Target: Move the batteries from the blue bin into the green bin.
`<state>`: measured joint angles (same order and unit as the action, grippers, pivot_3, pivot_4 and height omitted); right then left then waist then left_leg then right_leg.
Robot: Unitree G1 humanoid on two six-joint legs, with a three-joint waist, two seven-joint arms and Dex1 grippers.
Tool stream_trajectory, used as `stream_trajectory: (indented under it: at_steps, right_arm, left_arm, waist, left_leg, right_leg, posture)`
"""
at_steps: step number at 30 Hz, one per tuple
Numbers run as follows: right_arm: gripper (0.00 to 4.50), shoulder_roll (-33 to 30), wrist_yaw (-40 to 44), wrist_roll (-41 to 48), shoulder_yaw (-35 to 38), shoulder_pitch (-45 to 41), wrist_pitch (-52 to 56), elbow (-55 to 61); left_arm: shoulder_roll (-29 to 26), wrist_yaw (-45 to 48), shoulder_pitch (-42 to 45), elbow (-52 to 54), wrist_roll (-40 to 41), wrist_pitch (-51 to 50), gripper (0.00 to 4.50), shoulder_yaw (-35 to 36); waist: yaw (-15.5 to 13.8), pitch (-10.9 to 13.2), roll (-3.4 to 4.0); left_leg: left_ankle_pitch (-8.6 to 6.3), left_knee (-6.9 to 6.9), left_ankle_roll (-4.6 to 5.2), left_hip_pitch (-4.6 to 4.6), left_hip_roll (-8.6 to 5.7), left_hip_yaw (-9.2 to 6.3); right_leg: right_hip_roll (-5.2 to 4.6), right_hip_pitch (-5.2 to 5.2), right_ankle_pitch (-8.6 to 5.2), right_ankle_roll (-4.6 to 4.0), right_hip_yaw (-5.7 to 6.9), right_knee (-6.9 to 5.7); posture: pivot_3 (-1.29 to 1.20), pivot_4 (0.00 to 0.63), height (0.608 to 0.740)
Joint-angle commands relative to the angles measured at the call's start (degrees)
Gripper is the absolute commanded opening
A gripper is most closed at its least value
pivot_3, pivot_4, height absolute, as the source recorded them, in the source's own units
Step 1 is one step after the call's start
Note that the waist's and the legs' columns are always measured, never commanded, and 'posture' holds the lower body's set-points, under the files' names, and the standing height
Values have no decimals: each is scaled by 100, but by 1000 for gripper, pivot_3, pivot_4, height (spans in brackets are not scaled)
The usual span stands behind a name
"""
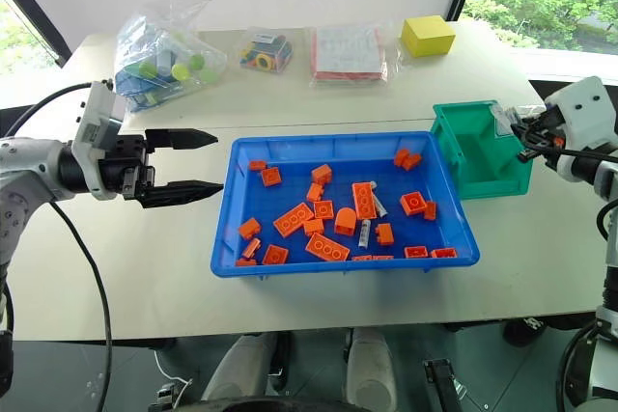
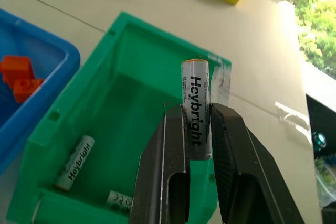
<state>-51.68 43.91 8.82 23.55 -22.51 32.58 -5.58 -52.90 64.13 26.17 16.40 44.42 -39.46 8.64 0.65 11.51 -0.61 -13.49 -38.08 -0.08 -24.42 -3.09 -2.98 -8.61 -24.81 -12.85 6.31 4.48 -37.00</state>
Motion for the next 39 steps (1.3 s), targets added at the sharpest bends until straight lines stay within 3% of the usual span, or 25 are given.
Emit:
stream_trajectory:
  at_steps: [1,5,11,15,18,21,22,28,32,39]
  right_arm:
    - [2042,-13,-118,160,146,-4,-187,109]
    - [4110,-93,-171,249,135,-58,-174,133]
    - [4110,-383,518,1025,191,47,504,902]
    - [4110,-520,698,2041,-68,126,2102,2186]
    - [4110,-221,204,2618,-334,32,3336,3026]
    - [4110,254,-329,2856,-562,35,3886,3560]
    - [4320,474,-519,2947,-583,-6,4138,3665]
    - [4320,1535,-1612,2846,-857,-279,5115,3728]
    - [4320,1952,-1967,2755,-999,-403,5334,3550]
    - [4320,2054,-2175,2551,-1291,-428,5109,3165]
  left_arm:
    - [15,23,103,74,-26,97,4500,51]
    - [1,-18,67,135,1,62,4500,119]
    - [-36,-49,-81,251,67,14,4500,207]
    - [-33,-48,-145,314,80,7,4500,193]
    - [-3,-49,-143,321,41,36,4500,143]
    - [31,-76,-131,349,55,20,4500,115]
    - [39,-91,-121,362,70,3,4500,111]
    - [61,-122,-111,396,104,-43,4500,119]
    - [81,-164,-98,426,127,-76,4500,126]
    - [97,-231,-45,453,170,-140,4500,166]
  waist:
    - [-1,0,0]
    - [-6,0,0]
    - [-2,1,1]
    - [0,1,0]
    - [-10,1,-2]
    - [-24,1,-5]
    - [-30,1,-5]
    - [-104,1,-5]
    - [-132,1,-4]
    - [-131,1,-4]
  left_leg:
    - [0,0,0,0,0,-1]
    - [0,0,0,-1,0,-6]
    - [-1,0,1,-2,0,-10]
    - [-2,1,3,-2,3,-16]
    - [-3,1,3,-2,3,-19]
    - [-3,0,2,-5,1,-22]
    - [-3,0,2,-6,1,-22]
    - [-3,0,2,-7,-1,-23]
    - [-3,1,2,-7,-1,-23]
    - [-3,1,3,-7,-6,-24]
  right_leg:
    - [0,0,0,0,0,0]
    - [2,1,0,0,1,0]
    - [2,1,-1,1,1,0]
    - [5,2,-2,1,2,1]
    - [4,3,-4,1,2,3]
    - [2,4,-12,-13,2,8]
    - [1,4,-12,-13,2,9]
    - [3,3,-11,-13,4,12]
    - [5,2,-11,-13,5,12]
    - [5,4,-10,-10,6,12]
  posture:
    - [0,150,692]
    - [0,150,692]
    - [0,150,692]
    - [0,150,692]
    - [0,150,692]
    - [0,150,692]
    - [0,150,692]
    - [0,150,692]
    - [0,150,692]
    - [0,150,692]
